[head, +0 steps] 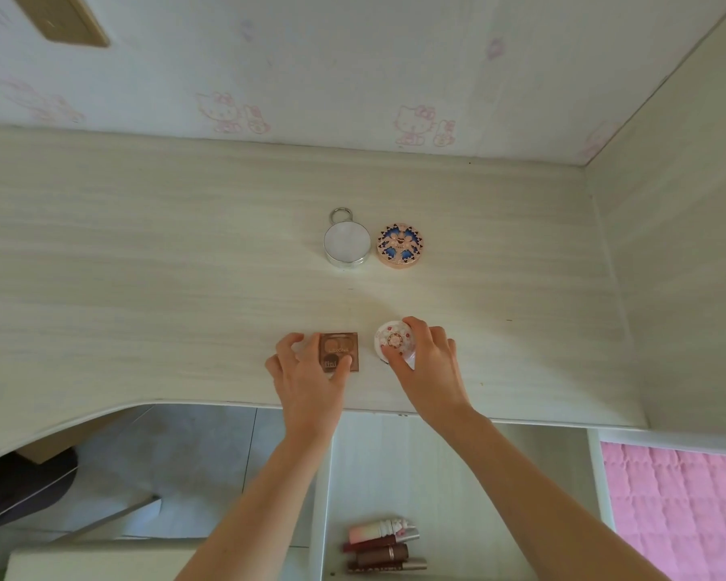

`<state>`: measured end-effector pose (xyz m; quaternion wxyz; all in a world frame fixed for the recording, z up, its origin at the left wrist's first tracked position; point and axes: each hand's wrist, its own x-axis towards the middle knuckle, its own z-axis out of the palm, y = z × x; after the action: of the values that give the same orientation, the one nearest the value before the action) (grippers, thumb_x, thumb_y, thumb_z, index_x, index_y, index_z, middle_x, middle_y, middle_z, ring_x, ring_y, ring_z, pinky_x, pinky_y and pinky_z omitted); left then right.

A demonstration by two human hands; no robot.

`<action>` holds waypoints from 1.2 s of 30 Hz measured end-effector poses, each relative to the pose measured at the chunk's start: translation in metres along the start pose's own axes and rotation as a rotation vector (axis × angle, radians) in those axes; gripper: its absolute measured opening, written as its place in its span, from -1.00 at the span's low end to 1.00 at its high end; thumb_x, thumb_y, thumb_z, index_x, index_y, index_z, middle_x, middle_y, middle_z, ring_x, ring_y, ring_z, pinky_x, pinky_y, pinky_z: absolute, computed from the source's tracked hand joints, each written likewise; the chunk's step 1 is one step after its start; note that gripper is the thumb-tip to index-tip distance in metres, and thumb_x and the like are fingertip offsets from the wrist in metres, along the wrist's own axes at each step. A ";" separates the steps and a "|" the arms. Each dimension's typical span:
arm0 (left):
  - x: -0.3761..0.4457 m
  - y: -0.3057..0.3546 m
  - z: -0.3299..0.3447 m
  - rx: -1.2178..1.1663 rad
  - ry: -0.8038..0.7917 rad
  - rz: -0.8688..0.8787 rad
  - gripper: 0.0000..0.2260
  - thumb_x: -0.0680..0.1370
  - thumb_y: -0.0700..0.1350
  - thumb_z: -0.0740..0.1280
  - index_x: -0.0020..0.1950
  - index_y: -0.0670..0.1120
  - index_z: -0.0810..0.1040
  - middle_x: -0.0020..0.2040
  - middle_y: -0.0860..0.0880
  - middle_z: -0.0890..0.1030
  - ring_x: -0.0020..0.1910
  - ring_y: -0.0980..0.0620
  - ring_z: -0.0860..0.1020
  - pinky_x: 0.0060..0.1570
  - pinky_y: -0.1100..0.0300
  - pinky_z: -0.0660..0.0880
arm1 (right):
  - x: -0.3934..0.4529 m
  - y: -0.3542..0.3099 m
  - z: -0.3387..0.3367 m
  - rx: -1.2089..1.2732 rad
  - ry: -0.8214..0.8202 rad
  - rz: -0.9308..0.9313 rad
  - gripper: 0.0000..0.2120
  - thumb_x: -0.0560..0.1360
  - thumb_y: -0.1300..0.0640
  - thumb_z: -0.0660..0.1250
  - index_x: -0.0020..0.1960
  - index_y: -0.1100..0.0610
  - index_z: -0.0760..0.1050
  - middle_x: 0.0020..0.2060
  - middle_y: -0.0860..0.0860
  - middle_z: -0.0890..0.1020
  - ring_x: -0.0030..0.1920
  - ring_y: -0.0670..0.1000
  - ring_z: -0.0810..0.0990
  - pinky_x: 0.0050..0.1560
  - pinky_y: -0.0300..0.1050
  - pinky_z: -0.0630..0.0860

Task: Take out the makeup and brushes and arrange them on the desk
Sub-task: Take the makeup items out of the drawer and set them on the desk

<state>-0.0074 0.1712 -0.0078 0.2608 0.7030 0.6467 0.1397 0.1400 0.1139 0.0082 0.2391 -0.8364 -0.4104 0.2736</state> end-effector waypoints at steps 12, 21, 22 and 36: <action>-0.009 -0.006 0.007 -0.040 -0.017 0.439 -0.64 0.53 -0.20 0.38 0.33 -0.19 0.50 0.38 -0.13 0.44 0.39 -0.23 0.33 0.34 -0.05 0.36 | -0.009 -0.003 0.005 -0.111 0.024 -0.235 -0.36 0.52 0.00 0.33 0.50 0.12 0.16 0.38 0.06 0.29 0.31 0.07 0.30 0.27 -0.10 0.41; 0.037 0.015 0.010 -0.126 -0.121 0.448 -0.70 0.59 -0.20 0.29 0.32 -0.20 0.51 0.40 -0.10 0.40 0.49 -0.07 0.21 0.33 0.23 0.26 | 0.021 -0.012 0.001 -0.062 0.040 -0.255 -0.38 0.46 0.23 0.42 0.44 0.21 0.25 0.34 0.12 0.38 0.31 0.13 0.39 0.28 -0.16 0.34; 0.043 0.017 0.010 -0.134 -0.126 0.445 -0.70 0.59 -0.19 0.28 0.32 -0.19 0.51 0.40 -0.10 0.40 0.50 -0.05 0.20 0.32 0.24 0.26 | 0.028 -0.014 -0.001 -0.061 0.044 -0.257 -0.39 0.45 0.24 0.42 0.43 0.22 0.26 0.33 0.13 0.38 0.30 0.14 0.40 0.28 -0.15 0.35; 0.073 0.026 0.014 -0.181 -0.153 0.483 -0.70 0.56 -0.22 0.32 0.29 -0.18 0.51 0.32 -0.07 0.39 0.26 -0.08 0.49 0.18 0.01 0.50 | 0.068 -0.019 -0.008 -0.225 0.108 -0.305 -0.46 0.46 0.22 0.41 0.39 0.19 0.34 0.33 0.14 0.34 0.26 0.17 0.37 0.14 -0.03 0.51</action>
<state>0.0308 0.2400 -0.0155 0.3299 0.8193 0.4233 0.2018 0.1697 0.1788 0.0076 0.2044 -0.7995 -0.5468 0.1414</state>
